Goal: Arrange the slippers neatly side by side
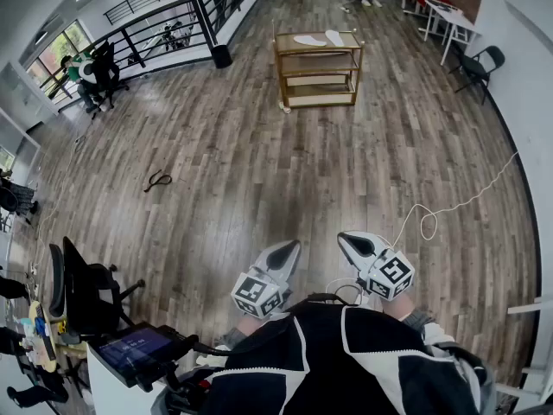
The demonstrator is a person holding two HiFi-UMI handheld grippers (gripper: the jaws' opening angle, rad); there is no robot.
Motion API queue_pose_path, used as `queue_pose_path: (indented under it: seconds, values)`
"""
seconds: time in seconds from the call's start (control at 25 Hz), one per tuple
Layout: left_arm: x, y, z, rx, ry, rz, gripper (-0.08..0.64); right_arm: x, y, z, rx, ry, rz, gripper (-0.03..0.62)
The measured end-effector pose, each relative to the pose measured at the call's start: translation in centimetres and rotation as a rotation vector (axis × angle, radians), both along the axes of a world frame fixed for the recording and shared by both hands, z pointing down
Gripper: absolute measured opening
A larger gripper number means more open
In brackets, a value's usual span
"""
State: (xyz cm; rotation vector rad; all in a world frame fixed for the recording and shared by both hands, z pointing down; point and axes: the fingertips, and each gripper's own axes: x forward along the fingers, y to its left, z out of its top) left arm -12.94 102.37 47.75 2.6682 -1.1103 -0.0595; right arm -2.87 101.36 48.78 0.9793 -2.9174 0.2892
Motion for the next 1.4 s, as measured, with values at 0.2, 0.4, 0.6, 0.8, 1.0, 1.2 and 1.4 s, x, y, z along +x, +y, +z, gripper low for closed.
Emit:
queue_pose_path:
  seconds: [0.2,0.4,0.6,0.8,1.0,1.2,1.4]
  values:
    - [1.1,-0.4,0.1,0.0,-0.018,-0.002,0.018,1.0,0.0,0.0,-0.002,-0.005,0.005,0.002]
    - [1.7,-0.6,0.0,0.003,-0.028,0.007,0.018,1.5,-0.2,-0.3,0.015,-0.029,0.007,0.002]
    - [2.9,-0.6,-0.1,-0.001,-0.037,0.024,0.018,2.3,-0.3,-0.8,0.019,-0.059,0.001,0.003]
    - [3.5,-0.6,-0.2,-0.004,-0.044,0.036,0.018,2.4,0.0,-0.6,0.03,-0.037,0.002,0.005]
    - [4.0,-0.5,0.0,-0.012,-0.056,0.05,0.018,2.8,0.2,-0.4,0.028,-0.044,0.011,0.005]
    - [4.8,-0.2,0.4,-0.032,-0.069,0.075,0.018,3.3,0.2,0.1,0.002,-0.066,0.01,0.005]
    - [4.7,-0.5,0.6,-0.042,-0.076,0.081,0.018,3.0,0.0,0.2,-0.022,-0.085,0.008,0.005]
